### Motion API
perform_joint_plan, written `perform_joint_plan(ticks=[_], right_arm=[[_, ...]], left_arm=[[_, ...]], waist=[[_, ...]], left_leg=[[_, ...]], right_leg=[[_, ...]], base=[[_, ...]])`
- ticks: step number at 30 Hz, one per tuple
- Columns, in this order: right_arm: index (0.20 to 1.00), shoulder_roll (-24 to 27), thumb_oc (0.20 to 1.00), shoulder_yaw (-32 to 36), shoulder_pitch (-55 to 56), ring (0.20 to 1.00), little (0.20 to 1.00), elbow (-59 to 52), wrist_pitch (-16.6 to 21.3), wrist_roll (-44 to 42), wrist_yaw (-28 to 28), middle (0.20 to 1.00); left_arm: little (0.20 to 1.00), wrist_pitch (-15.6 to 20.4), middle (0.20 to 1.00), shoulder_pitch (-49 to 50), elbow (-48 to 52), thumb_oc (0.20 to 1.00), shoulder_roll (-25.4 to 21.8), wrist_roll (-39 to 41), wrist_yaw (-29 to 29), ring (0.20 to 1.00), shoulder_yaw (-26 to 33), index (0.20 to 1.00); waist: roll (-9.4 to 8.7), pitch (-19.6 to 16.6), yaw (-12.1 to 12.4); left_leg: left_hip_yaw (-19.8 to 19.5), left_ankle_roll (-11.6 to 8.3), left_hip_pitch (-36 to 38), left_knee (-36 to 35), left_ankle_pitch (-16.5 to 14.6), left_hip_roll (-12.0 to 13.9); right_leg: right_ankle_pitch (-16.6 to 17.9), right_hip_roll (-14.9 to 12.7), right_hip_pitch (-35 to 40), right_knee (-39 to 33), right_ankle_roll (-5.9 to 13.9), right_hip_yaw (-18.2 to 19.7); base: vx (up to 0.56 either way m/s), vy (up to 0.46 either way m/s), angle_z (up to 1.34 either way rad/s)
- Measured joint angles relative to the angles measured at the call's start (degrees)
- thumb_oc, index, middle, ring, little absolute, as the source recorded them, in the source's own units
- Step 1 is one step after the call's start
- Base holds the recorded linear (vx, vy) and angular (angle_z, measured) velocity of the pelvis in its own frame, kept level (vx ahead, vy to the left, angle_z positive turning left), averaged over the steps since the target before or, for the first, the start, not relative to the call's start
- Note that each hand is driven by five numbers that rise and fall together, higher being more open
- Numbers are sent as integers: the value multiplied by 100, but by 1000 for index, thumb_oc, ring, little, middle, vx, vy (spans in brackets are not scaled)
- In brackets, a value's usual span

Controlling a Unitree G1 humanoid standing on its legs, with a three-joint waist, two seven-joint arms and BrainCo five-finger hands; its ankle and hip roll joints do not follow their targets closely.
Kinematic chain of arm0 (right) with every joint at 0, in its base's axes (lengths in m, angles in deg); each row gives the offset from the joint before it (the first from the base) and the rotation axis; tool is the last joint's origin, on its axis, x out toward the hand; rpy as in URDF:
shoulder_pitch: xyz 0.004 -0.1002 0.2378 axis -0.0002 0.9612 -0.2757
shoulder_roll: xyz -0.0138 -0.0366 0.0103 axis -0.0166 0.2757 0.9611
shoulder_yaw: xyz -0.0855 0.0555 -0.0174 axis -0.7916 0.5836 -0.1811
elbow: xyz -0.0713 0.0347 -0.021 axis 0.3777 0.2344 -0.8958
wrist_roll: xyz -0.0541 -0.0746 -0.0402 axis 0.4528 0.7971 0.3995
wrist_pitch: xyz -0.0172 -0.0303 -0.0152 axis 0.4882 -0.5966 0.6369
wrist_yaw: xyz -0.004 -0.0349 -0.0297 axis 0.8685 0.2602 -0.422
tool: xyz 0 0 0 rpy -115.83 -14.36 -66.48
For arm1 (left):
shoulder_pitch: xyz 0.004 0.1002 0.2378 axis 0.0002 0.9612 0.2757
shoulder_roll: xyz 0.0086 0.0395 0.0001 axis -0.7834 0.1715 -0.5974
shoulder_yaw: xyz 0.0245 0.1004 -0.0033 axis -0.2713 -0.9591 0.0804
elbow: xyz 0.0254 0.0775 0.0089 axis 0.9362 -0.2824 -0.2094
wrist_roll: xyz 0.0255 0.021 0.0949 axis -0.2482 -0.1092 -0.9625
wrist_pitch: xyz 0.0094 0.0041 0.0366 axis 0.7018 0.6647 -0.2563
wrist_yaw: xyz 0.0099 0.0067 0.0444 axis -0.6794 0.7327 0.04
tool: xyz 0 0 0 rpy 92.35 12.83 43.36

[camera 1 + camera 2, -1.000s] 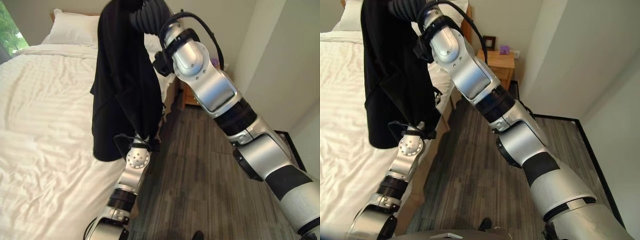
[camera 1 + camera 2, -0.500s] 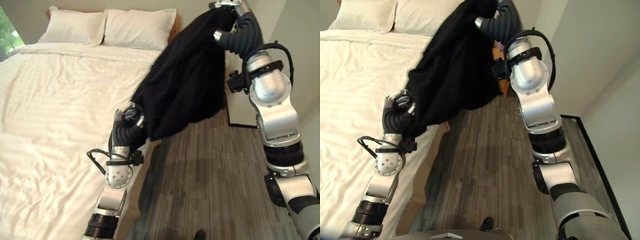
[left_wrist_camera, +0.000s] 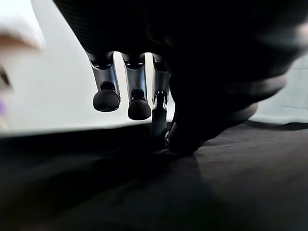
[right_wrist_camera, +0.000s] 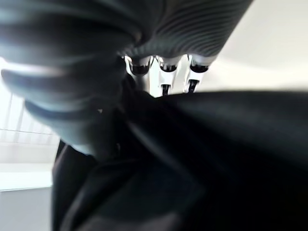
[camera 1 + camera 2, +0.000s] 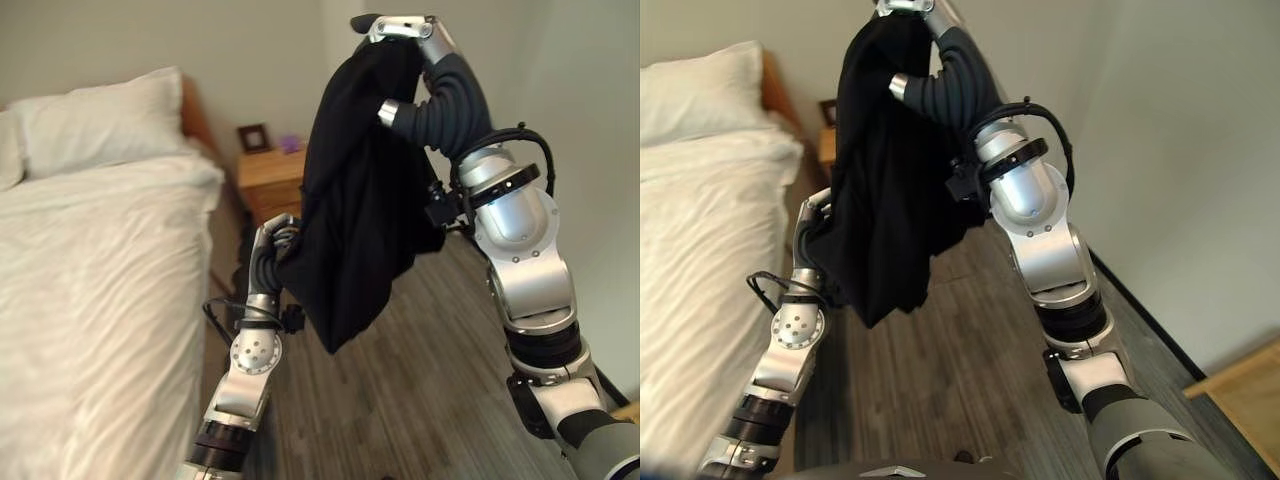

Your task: Pick up bed clothes into laundry basket.

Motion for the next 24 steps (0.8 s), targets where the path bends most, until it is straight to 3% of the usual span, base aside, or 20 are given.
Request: perform_joint_plan(ticks=[1,2,3,4,5,6,7,8,9,10,11,13,14,15,16,18,19,20,22,24], right_arm=[[200,46,200,-77,81,200,200,-240,195,-11,-13,200],[200,165,200,-114,136,200,200,-353,262,-13,-11,200],[200,268,200,-122,156,200,200,-354,268,-13,-8,200],[200,522,200,-107,418,200,200,-387,283,-7,2,200],[200,527,200,-111,705,200,200,-405,349,-14,13,200],[200,527,200,-106,808,200,200,-370,403,-43,24,200],[200,580,200,-81,731,200,200,-301,394,-56,22,200],[200,582,200,-15,743,200,200,-340,394,-69,1,200],[200,531,200,105,1070,200,200,-503,440,-126,-11,200],[200,611,200,182,1471,200,200,-636,416,-165,-11,200],[200,679,200,232,1718,200,200,-795,405,-165,-6,200],[200,730,200,231,1871,200,200,-879,395,-160,-8,200],[200,716,200,197,1972,200,200,-1005,432,-165,-2,200],[200,621,200,191,2130,200,200,-1081,468,-166,1,200],[200,545,200,187,2203,200,200,-1108,467,-170,13,200],[200,419,200,153,2173,200,200,-1003,598,-235,15,200],[200,406,200,103,2112,200,200,-869,676,-251,14,200],[200,452,200,87,2046,200,200,-795,739,-248,14,200],[200,461,200,113,1981,200,200,-715,784,-248,9,200],[200,458,200,132,1944,200,200,-556,878,-244,0,200]], left_arm=[[200,43,200,-1,178,200,182,6,-108,200,-14,200],[200,79,200,-16,197,200,148,2,-106,200,-117,200],[200,71,200,-50,144,200,85,-7,-78,200,-189,200],[200,18,200,-44,45,200,66,-7,-76,200,-341,200],[200,42,200,162,113,200,44,-17,-77,200,-359,200],[200,68,200,329,132,200,96,-17,-79,200,-345,200],[200,63,200,406,187,200,122,-12,-103,200,-326,200],[200,55,200,375,224,200,54,-13,-94,200,-313,200],[200,21,200,369,213,200,65,-4,-58,200,-334,200],[200,2,200,262,136,200,182,-2,-36,200,-348,200],[200,-12,200,160,69,200,286,-2,7,200,-412,200],[200,-29,200,85,13,200,340,-3,115,200,-534,200],[200,-77,200,39,59,200,363,-2,152,200,-592,200],[200,-89,200,32,83,200,331,-2,175,200,-606,200],[200,-153,200,-36,88,200,284,-2,191,200,-690,200],[200,-172,200,-71,91,200,182,12,182,200,-767,200],[200,-228,200,-135,76,200,105,16,192,200,-778,200],[200,-253,200,-256,42,200,66,137,221,200,-754,200],[200,-266,200,-371,25,200,57,198,286,200,-775,200],[200,-267,200,-356,40,200,11,224,378,200,-783,200]], waist=[[-356,-43,267],[-434,54,359],[-445,116,322],[-405,161,71],[-443,210,275],[-248,226,553],[-178,361,848],[-224,442,834],[-131,437,805],[-163,497,764],[-93,544,608],[-15,523,486],[36,523,365],[0,508,351],[-112,523,247],[-48,568,378],[-6,597,548],[-48,579,608],[-95,559,571],[-99,560,712]], left_leg=[[-2405,276,-1173,439,-1014,-891],[-2755,269,-1508,72,-1231,-1109],[-2650,229,-1669,-206,-1221,-1106],[-2576,242,-1902,-808,-1197,-1058],[-2767,236,-1855,-1417,-1203,-1181],[-3255,272,-1805,-1909,-1170,-1237],[-3603,258,-1680,-2331,-1054,-1140],[-3889,208,-1820,-2421,-932,-1188],[-4812,269,-2011,-2595,-833,-1269],[-4655,377,-2186,-2625,-695,-1283],[-4230,439,-2190,-2750,-530,-1209],[-3919,502,-2047,-2965,-265,-1206],[-3594,552,-1848,-3056,177,-1177],[-3324,470,-1714,-3058,245,-1195],[-3099,497,-1574,-3027,251,-1307],[-2756,614,-1495,-3025,274,-1235],[-2413,740,-1429,-3023,226,-1146],[-2154,768,-1418,-3023,207,-1201],[-2035,795,-1371,-3021,184,-1324],[-1733,800,-1261,-3023,178,-1380]], right_leg=[[233,-100,-78,-313,48,813],[353,-107,89,-650,294,901],[379,-92,198,-744,333,888],[259,44,454,-904,644,1114],[7,41,516,-860,1205,1301],[-542,-36,458,-487,1194,863],[-313,-138,341,-226,483,835],[-137,-130,384,-387,462,1157],[49,18,525,-690,537,1476],[209,59,666,-936,464,1718],[251,91,913,-1140,507,1779],[250,121,1129,-1308,529,1994],[238,121,1270,-1407,611,2219],[181,46,1339,-1404,707,2270],[265,-112,1300,-1348,930,2169],[227,-131,938,-873,1193,1987],[112,-306,490,-417,1266,902],[548,-608,398,-1010,1155,-449],[1137,-990,385,-1239,1013,-1476],[1336,-1407,358,-889,974,-2501]], base=[[174,48,-231],[212,128,-185],[360,222,-79],[283,169,-91],[312,102,-155],[244,25,-260],[257,25,-238],[200,51,-188],[131,97,-158],[195,172,-130],[149,178,-121],[110,130,-71],[100,87,-91],[-4,54,-116],[-13,46,-96],[-80,-31,-120],[-59,-39,-176],[-17,7,-149],[13,26,-51],[121,23,-48]])
